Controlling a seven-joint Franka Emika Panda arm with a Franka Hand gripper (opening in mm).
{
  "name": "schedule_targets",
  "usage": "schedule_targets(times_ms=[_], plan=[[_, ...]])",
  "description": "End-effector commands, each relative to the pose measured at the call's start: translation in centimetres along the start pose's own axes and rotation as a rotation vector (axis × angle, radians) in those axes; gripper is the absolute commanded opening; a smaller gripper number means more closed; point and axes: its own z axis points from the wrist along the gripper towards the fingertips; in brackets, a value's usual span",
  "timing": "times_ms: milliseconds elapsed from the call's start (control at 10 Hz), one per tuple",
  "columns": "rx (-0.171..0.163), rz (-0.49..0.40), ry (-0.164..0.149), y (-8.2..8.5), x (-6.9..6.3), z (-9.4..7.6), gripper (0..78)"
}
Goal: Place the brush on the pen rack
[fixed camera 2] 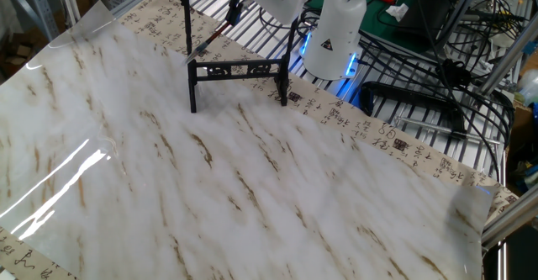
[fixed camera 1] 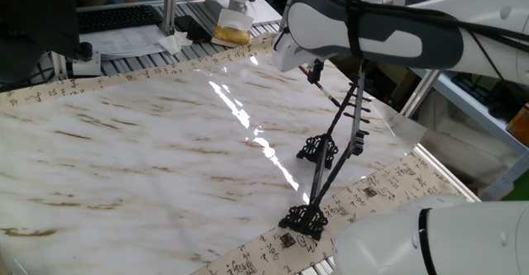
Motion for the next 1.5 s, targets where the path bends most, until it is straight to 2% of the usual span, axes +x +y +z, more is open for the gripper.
schedule_targets(times_ms=[100,400,900,1200,1500], plan=[[0.010,0.018,-0.024,0.0,-0.1,-0.1,1.1],[0.011,0.026,-0.043,0.2,0.1,0.1,1.1],[0.015,0.006,-0.035,0.6,0.9,0.6,1.1],[0.017,0.000,-0.046,0.8,1.3,0.8,1.1],[0.048,-0.014,-0.062,1.0,1.7,1.1,1.1]])
